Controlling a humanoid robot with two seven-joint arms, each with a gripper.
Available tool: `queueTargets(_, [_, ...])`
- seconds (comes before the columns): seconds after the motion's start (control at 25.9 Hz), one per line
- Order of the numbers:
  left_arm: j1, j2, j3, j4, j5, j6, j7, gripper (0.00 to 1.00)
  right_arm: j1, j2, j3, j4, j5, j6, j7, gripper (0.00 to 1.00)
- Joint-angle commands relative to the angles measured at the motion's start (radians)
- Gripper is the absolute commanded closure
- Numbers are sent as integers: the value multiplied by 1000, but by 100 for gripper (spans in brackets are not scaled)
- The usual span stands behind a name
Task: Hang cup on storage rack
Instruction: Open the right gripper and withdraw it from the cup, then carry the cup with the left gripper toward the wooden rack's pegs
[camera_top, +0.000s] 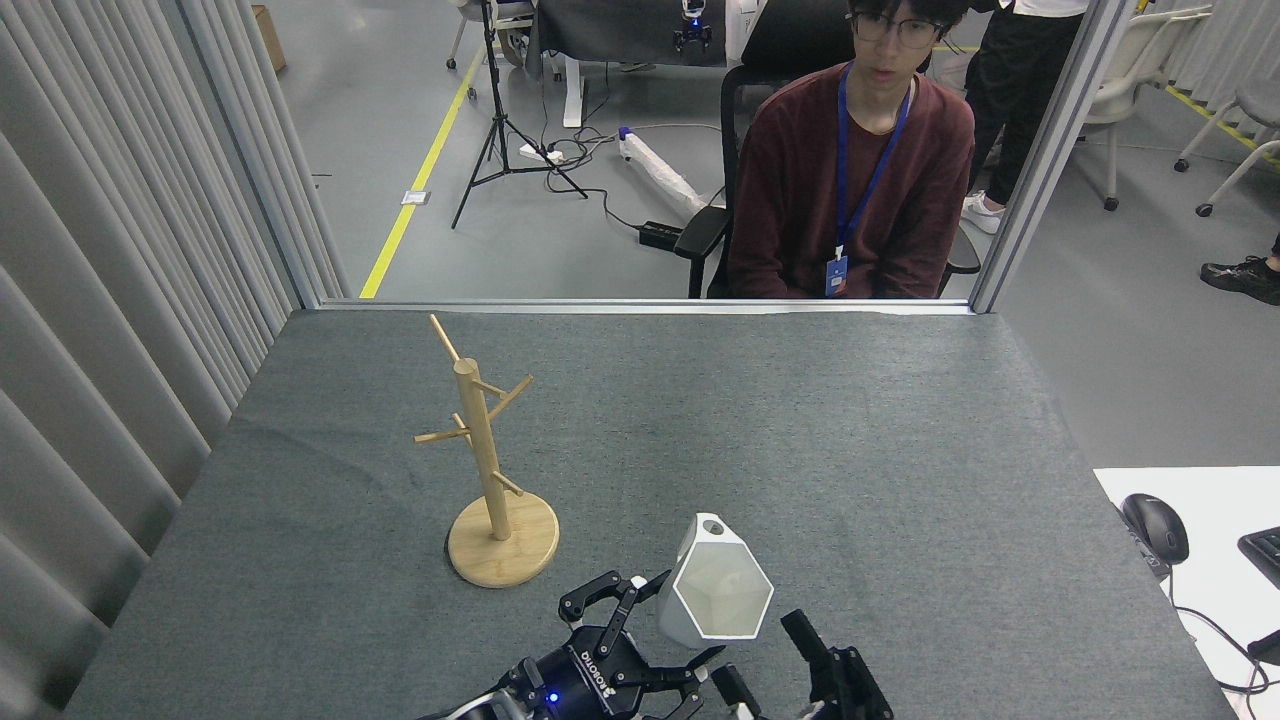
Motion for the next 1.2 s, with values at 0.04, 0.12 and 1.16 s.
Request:
queueTargets(0.04, [0, 0, 1, 0, 0, 0, 0, 43, 13, -4, -133, -9, -72, -38, -5, 1])
queueTargets(0.12, [0, 0, 1, 2, 0, 2, 0, 43, 3, 5, -184, -7, -154, -38, -5, 1])
queueTargets(1.16, [52, 51, 662, -55, 46, 26, 5, 42, -34, 5, -326, 139, 103, 367, 12, 1])
